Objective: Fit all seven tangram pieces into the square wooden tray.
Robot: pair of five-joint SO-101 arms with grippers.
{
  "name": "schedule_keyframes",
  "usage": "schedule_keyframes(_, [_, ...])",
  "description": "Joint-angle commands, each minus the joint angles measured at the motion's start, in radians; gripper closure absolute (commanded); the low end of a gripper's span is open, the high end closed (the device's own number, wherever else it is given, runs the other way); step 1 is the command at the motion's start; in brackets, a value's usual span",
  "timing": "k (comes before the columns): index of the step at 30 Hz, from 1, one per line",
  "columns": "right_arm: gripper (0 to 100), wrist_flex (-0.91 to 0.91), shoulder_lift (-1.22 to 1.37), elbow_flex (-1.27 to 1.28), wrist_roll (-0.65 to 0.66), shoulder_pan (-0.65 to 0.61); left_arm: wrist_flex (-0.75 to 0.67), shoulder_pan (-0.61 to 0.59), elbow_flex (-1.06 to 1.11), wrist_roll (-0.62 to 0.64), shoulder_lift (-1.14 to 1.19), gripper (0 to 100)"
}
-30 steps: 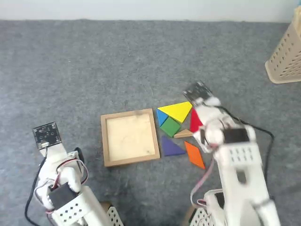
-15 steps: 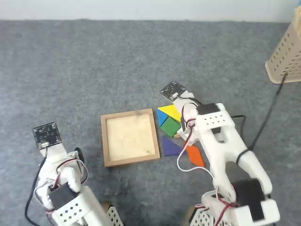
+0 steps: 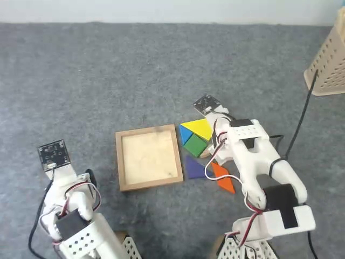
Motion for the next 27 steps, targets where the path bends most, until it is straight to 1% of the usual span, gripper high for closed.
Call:
schedule_keyframes(1, [65.2, -0.07, -0.007, -0.035, -0.089, 0.027, 0.003, 0.003, -0.019, 0.009, -0.011, 77])
schedule_keyframes(8, [65.2, -0.077, -0.008, -0.037, -0.282, -0.005, 0.003, 0.003, -0.019, 0.009, -0.011, 77])
schedule_keyframes(13, [65.2, -0.074, -0.008, -0.097, -0.43, -0.007, 0.003, 0.003, -0.019, 0.009, -0.011, 77])
schedule_keyframes(15, [65.2, -0.077, -0.008, -0.118, -0.466, -0.018, 0.003, 0.003, -0.019, 0.009, -0.011, 77])
schedule_keyframes(21, [65.2, -0.074, -0.005, -0.172, -0.476, -0.061, 0.003, 0.003, -0.019, 0.009, -0.011, 77])
schedule_keyframes(27, [65.2, -0.084, 0.047, -0.176, -0.477, -0.027, 0.003, 0.003, -0.019, 0.009, -0.011, 77])
